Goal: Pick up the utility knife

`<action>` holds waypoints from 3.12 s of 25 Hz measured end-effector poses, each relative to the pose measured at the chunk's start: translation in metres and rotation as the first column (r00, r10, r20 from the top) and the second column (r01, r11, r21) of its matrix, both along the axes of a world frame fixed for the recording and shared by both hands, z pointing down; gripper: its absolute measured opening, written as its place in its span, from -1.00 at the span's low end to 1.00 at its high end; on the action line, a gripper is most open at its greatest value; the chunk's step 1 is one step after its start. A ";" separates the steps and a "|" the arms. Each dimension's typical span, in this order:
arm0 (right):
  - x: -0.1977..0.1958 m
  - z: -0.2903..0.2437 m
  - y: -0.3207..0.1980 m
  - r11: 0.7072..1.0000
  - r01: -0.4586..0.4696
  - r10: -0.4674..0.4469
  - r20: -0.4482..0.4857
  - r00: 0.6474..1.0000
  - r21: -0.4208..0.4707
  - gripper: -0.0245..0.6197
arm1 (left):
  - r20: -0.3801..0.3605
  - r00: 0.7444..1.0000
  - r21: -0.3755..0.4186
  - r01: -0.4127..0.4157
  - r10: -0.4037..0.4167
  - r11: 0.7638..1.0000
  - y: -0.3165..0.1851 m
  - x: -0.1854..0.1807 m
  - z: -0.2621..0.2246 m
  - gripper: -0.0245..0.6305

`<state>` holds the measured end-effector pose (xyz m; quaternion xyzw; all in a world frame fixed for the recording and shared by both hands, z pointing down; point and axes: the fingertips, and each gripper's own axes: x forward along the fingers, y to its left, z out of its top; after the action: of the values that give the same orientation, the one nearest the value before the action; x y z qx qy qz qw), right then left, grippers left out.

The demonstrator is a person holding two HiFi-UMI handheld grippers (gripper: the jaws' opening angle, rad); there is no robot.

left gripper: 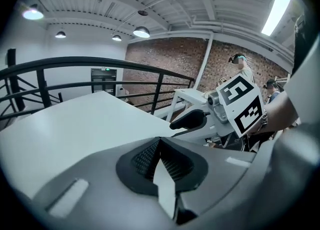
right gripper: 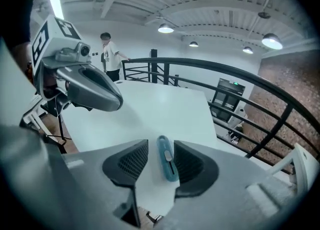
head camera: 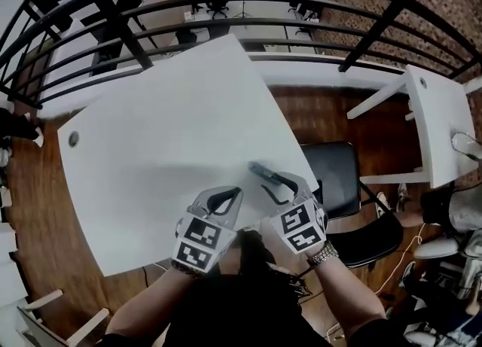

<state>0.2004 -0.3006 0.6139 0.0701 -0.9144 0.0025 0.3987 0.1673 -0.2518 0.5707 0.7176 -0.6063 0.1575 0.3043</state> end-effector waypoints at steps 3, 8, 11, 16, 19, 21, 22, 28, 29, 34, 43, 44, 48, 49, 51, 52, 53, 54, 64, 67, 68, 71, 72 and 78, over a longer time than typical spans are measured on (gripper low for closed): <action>-0.004 0.027 -0.006 0.998 0.066 -0.067 -0.035 0.997 -0.009 -0.47 | 0.008 0.999 -0.025 0.048 -0.048 0.999 -0.001 -0.001 0.016 -0.87; -0.010 0.051 -0.009 0.989 0.142 -0.144 -0.075 0.987 -0.034 -0.45 | 0.016 0.996 -0.065 0.092 -0.091 0.994 -0.002 -0.008 0.027 -0.87; -0.008 0.060 -0.007 0.982 0.182 -0.186 -0.092 0.978 -0.055 -0.43 | 0.016 0.995 -0.078 0.104 -0.103 0.992 -0.005 -0.008 0.031 -0.87; -0.006 0.064 -0.001 0.969 0.232 -0.240 -0.105 0.965 -0.078 -0.42 | 0.011 0.994 -0.086 0.112 -0.112 0.990 -0.010 -0.006 0.031 -0.87; -0.006 0.065 0.000 0.966 0.244 -0.252 -0.103 0.962 -0.083 -0.42 | 0.014 0.993 -0.090 0.118 -0.117 0.989 -0.013 -0.006 0.031 -0.87; -0.007 0.065 0.000 0.964 0.249 -0.258 -0.100 0.961 -0.088 -0.44 | 0.016 0.992 -0.092 0.123 -0.122 0.988 -0.015 -0.008 0.031 -0.87; -0.007 0.065 0.000 0.964 0.251 -0.259 -0.099 0.961 -0.090 -0.46 | 0.017 0.992 -0.092 0.126 -0.125 0.988 -0.015 -0.008 0.031 -0.87; -0.004 0.062 0.000 0.967 0.240 -0.248 -0.097 0.964 -0.085 -0.51 | 0.020 0.991 -0.090 0.134 -0.133 0.987 -0.014 -0.006 0.028 -0.87; -0.005 0.061 0.000 0.968 0.237 -0.244 -0.092 0.965 -0.082 -0.51 | 0.022 0.991 -0.088 0.136 -0.134 0.987 -0.013 -0.006 0.027 -0.87; -0.006 0.052 -0.002 0.973 0.221 -0.226 -0.067 0.972 -0.065 -0.52 | 0.032 0.990 -0.072 0.142 -0.140 0.987 -0.012 -0.008 0.022 -0.87; -0.021 0.017 0.006 0.980 0.197 -0.197 -0.002 0.980 -0.027 -0.55 | 0.062 0.985 -0.022 0.161 -0.159 0.987 -0.002 -0.019 0.000 -0.87; -0.025 0.012 0.008 0.981 0.195 -0.195 0.007 0.981 -0.020 -0.55 | 0.067 0.985 -0.014 0.162 -0.161 0.987 0.001 -0.022 -0.004 -0.87; -0.037 -0.010 0.020 0.982 0.188 -0.188 0.042 0.981 0.009 -0.55 | 0.087 0.982 0.023 0.166 -0.168 0.986 0.013 -0.032 -0.022 -0.87; -0.039 -0.016 0.022 0.982 0.187 -0.188 0.053 0.981 0.018 -0.55 | 0.092 0.981 0.032 0.167 -0.169 0.985 0.015 -0.034 -0.026 -0.87; -0.046 -0.027 0.021 0.982 0.186 -0.188 0.077 0.979 0.036 -0.55 | 0.100 0.980 0.052 0.168 -0.173 0.984 0.015 -0.038 -0.033 -0.87; -0.049 -0.033 0.020 0.982 0.184 -0.188 0.089 0.978 0.045 -0.56 | 0.103 0.979 0.061 0.169 -0.175 0.984 0.014 -0.041 -0.036 -0.87; -0.052 -0.040 0.020 0.982 0.183 -0.187 0.100 0.977 0.053 -0.55 | 0.106 0.978 0.071 0.171 -0.178 0.983 0.014 -0.043 -0.039 -0.87; -0.055 -0.046 0.020 0.982 0.180 -0.186 0.109 0.976 0.061 -0.55 | 0.108 0.978 0.080 0.172 -0.180 0.982 0.014 -0.045 -0.043 -0.87; -0.078 -0.113 0.033 0.982 0.145 -0.170 0.232 0.958 0.119 -0.55 | 0.135 0.966 0.177 0.197 -0.222 0.964 0.029 -0.064 -0.085 -0.87; -0.085 -0.131 0.040 0.981 0.138 -0.170 0.268 0.948 0.135 -0.55 | 0.128 0.963 0.198 0.208 -0.236 0.958 0.036 -0.069 -0.094 -0.87; -0.088 -0.136 0.042 0.981 0.135 -0.170 0.279 0.945 0.139 -0.55 | 0.130 0.962 0.207 0.211 -0.240 0.955 0.038 -0.071 -0.098 -0.87; -0.093 -0.151 0.048 0.980 0.129 -0.172 0.309 0.935 0.153 -0.55 | 0.140 0.957 0.236 0.216 -0.253 0.948 0.043 -0.077 -0.112 -0.87; -0.093 -0.155 0.050 0.979 0.127 -0.172 0.318 0.932 0.158 -0.55 | 0.143 0.956 0.240 0.218 -0.256 0.946 0.044 -0.078 -0.116 -0.87; -0.095 -0.174 0.054 0.977 0.115 -0.174 0.358 0.917 0.181 -0.55 | 0.158 0.948 0.272 0.227 -0.276 0.935 0.051 -0.083 -0.131 -0.87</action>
<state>0.1051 -0.2464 0.4395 0.0313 -0.9733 -0.0853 0.2106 0.0845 -0.2007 0.4398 0.6477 -0.7351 0.1085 0.1685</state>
